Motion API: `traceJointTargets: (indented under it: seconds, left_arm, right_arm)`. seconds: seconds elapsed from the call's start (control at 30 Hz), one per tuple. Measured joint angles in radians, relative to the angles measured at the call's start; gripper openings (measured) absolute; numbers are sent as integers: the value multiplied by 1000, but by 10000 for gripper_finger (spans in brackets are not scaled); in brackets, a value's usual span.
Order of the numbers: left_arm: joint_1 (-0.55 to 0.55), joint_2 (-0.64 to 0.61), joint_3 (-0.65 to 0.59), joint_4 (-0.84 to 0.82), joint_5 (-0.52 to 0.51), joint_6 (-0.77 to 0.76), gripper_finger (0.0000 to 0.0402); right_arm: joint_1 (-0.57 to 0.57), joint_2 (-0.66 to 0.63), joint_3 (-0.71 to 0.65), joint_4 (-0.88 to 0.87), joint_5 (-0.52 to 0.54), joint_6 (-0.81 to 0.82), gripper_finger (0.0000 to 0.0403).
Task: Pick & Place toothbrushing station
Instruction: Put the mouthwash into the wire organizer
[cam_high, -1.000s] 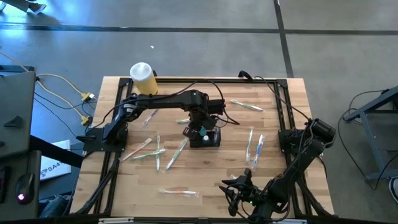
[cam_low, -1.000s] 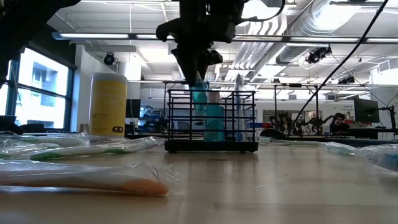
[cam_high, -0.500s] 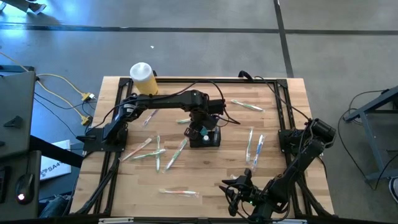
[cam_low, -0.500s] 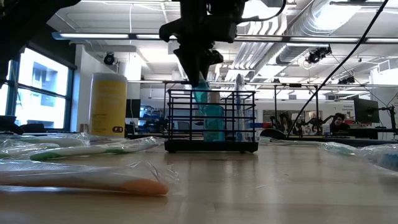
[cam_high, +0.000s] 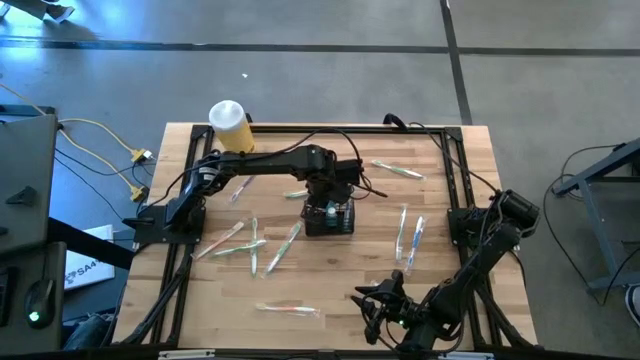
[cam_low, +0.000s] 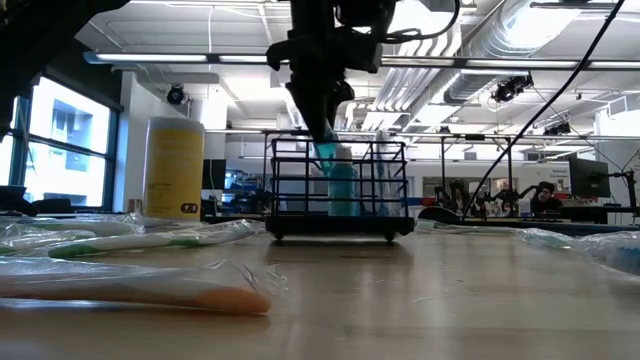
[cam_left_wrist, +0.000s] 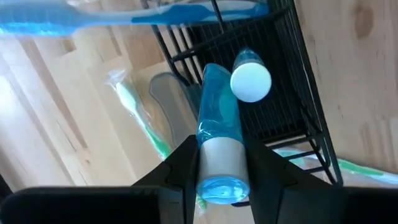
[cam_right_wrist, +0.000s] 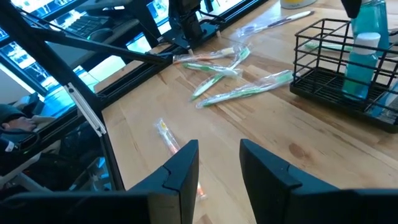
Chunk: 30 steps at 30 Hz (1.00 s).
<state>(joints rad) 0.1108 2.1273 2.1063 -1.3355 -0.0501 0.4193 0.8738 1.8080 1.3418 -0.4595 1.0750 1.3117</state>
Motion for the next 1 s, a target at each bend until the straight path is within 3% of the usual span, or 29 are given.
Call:
traceJointTargets:
  seconds: [0.13,1.0]
  left_arm:
    - [0,0,0,-1,-52,-17,90]
    - [-27,73,0,-50,-134,-32,90]
  right_arm:
    - [-5,0,0,0,-2,0,109]
    - [-5,0,0,-9,-7,-7,109]
